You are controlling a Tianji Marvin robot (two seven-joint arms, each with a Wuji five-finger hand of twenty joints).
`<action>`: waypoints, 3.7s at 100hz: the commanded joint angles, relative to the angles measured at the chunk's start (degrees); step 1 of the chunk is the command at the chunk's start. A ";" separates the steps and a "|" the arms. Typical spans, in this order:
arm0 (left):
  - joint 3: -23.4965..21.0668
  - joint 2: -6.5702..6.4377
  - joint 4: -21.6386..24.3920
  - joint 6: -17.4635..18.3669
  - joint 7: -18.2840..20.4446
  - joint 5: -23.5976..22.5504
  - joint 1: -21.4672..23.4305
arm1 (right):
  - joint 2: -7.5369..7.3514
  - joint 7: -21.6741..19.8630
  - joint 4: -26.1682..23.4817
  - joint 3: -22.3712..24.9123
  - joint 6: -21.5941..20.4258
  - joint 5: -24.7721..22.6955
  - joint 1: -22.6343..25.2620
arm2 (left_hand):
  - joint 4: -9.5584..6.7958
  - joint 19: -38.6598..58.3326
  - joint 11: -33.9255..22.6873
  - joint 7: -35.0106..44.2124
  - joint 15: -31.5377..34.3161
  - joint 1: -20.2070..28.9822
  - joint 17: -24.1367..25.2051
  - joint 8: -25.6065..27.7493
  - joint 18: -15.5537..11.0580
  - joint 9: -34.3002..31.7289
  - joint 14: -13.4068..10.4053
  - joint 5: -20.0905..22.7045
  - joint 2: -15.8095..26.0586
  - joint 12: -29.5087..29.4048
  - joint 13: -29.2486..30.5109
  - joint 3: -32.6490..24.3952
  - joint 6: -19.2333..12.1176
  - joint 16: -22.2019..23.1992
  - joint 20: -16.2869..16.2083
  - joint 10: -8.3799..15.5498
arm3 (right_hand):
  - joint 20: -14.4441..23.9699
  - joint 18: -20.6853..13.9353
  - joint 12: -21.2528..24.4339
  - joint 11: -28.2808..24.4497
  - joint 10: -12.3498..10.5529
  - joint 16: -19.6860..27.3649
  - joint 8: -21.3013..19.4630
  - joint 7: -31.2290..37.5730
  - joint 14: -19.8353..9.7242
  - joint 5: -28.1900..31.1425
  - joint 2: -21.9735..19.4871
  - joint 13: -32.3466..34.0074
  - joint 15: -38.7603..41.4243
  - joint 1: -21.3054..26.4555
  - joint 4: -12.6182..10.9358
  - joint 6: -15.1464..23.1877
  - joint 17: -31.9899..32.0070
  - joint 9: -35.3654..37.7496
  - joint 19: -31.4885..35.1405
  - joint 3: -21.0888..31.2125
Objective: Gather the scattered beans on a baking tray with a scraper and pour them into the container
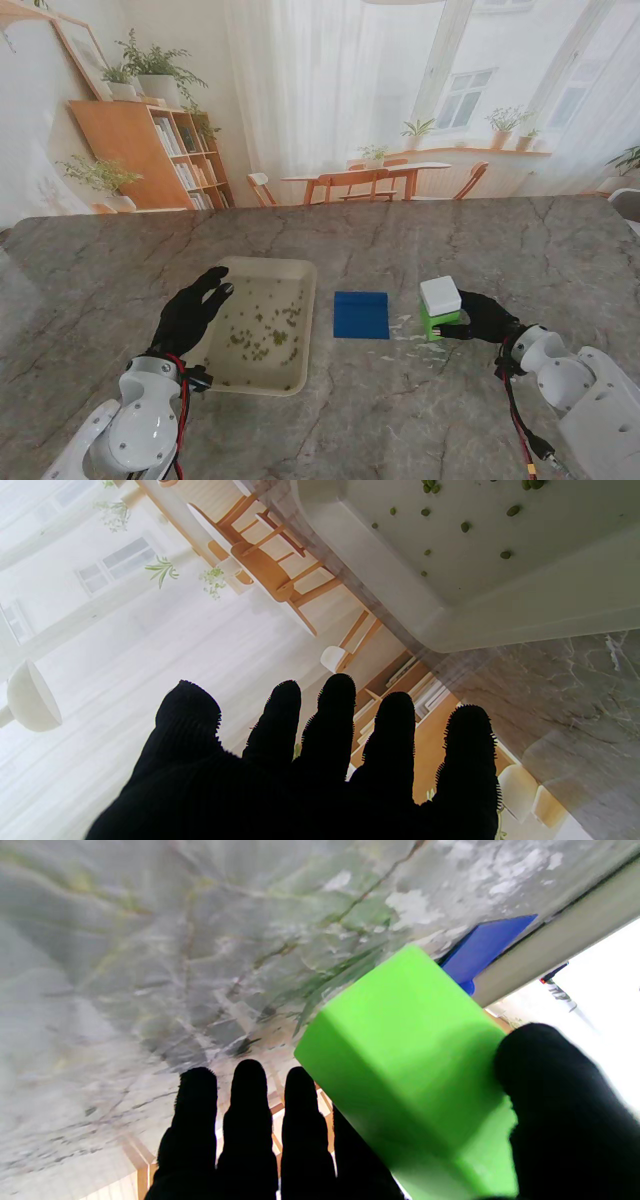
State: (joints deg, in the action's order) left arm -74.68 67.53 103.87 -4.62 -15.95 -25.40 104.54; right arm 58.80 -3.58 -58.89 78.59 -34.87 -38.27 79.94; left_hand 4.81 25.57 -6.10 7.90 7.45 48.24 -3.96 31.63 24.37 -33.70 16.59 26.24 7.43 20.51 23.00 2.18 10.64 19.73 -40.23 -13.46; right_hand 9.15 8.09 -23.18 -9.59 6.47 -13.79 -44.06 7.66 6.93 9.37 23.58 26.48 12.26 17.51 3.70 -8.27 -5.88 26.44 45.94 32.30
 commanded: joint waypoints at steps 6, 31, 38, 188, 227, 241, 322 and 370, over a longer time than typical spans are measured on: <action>0.18 0.11 -0.18 -0.30 0.01 0.09 0.14 | 0.59 -1.29 0.85 -0.62 -0.38 0.63 0.42 | -2.86 0.82 -0.02 0.67 0.83 0.98 -0.05 0.12 0.31 -0.67 0.07 0.97 1.71 1.08 0.53 0.31 0.26 0.54 -1.07 -0.10 | 1.69 2.49 -1.37 -2.26 -3.42 -0.65 -2.05 2.68 -2.65 4.07 1.43 3.49 0.92 1.19 0.00 4.59 -5.27 4.63 3.74 2.16; 0.03 0.19 -0.02 -0.49 -0.47 -0.11 0.40 | 1.12 0.90 1.11 -1.03 0.81 0.78 0.77 | -2.84 1.11 -0.02 0.66 0.87 1.00 -0.14 0.12 0.31 -0.70 0.09 0.94 1.76 1.09 0.59 0.34 0.31 0.58 -1.12 -0.24 | 4.17 0.86 -4.80 -7.92 -13.63 -4.04 -7.59 17.47 -9.10 16.64 5.03 17.26 4.43 8.78 -0.46 18.83 -12.84 19.71 8.57 1.88; 0.01 0.19 -0.02 -0.48 -0.47 -0.11 0.41 | 1.09 0.61 1.17 -1.20 1.34 0.86 0.76 | -2.85 1.17 -0.03 0.67 0.90 1.05 -0.14 0.13 0.27 -0.73 0.07 0.97 1.77 1.10 0.65 0.32 0.34 0.59 -1.12 -0.23 | 4.64 0.25 -6.13 -10.14 -16.20 -5.53 -9.61 22.60 -10.64 19.15 5.52 20.82 5.75 11.00 -0.63 23.04 -14.80 23.12 9.66 1.26; -3.26 -0.92 2.48 5.22 0.89 -5.85 0.58 | 7.47 25.16 -24.02 -4.03 12.73 0.20 7.30 | -3.08 3.85 0.33 0.02 1.25 0.91 -0.62 0.27 -0.57 1.35 -1.36 -1.52 -0.98 1.18 1.01 0.37 1.45 0.98 -1.12 2.03 | 13.04 0.24 -20.88 -28.45 -11.38 -21.41 8.45 59.18 -11.85 33.12 31.29 35.45 34.17 17.45 11.68 34.96 -31.63 41.33 23.03 39.64; -3.26 -2.94 4.44 5.73 11.45 -6.55 -6.01 | 8.53 26.36 -21.63 -16.53 18.13 1.04 1.16 | -3.67 2.88 1.88 -3.39 -0.03 -2.22 0.51 -2.68 -1.26 6.45 -2.36 -6.29 -5.79 -0.67 -1.85 -0.07 6.17 0.10 0.68 2.43 | 13.19 -0.34 -19.46 -28.94 -11.14 -20.94 9.29 58.79 -11.92 34.81 34.39 36.71 34.16 17.14 12.55 34.40 -33.40 42.50 22.01 41.63; -0.57 -3.60 1.76 8.31 11.97 -11.39 -8.87 | 9.34 27.42 -18.58 -20.01 19.53 2.50 -1.25 | -3.90 -0.93 3.72 -6.43 -1.65 -4.85 2.61 -6.30 -2.41 15.25 -2.35 -13.61 -8.41 -3.01 -7.82 -0.26 11.10 -1.24 2.87 0.38 | 13.79 0.74 -19.92 -29.92 -9.40 -21.92 9.09 58.85 -10.93 35.80 36.59 37.05 35.90 17.39 12.72 32.78 -33.56 43.09 22.53 43.60; 12.66 -4.75 -5.04 15.93 15.29 -14.21 -18.10 | 8.25 26.21 -20.55 -21.22 23.73 -1.95 -0.66 | -2.92 -0.17 2.51 -3.60 0.60 -11.26 2.67 -6.17 -3.90 16.22 -0.20 -14.42 -11.61 -3.05 -9.78 -0.64 17.39 -0.79 4.37 -4.73 | 15.93 2.70 -19.59 -35.75 -6.35 -21.97 7.36 58.98 -10.14 37.91 44.41 37.09 45.52 16.39 13.79 29.25 -34.21 43.42 26.50 52.01; 17.09 -3.57 -7.20 12.09 11.12 -14.36 -21.35 | 8.33 27.96 -20.50 -21.87 25.18 -3.48 -0.68 | -3.37 36.09 -18.18 11.76 23.57 1.72 -8.15 22.45 -11.71 -5.26 -3.55 0.58 -10.32 30.18 6.65 -0.53 2.93 29.83 -14.74 5.70 | 16.07 3.41 -19.49 -36.53 -5.82 -21.90 7.23 59.13 -9.83 37.73 44.45 36.90 47.25 16.54 13.83 28.48 -34.09 43.14 27.56 52.32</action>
State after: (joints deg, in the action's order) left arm -58.36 63.04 97.08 8.58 -4.16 -40.00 83.56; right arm 67.10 24.83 -79.25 57.12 -10.07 -41.38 79.24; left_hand 5.71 56.86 -18.20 14.65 26.27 45.23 -10.57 49.65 15.42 -35.07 14.11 22.54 -4.92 44.92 27.66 5.62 21.16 44.52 -52.17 -14.13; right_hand 24.00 11.07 -41.21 -38.20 2.57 -34.31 -32.57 55.13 4.18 42.08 72.66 60.88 52.81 26.15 16.88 10.07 -39.75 65.10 71.25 46.89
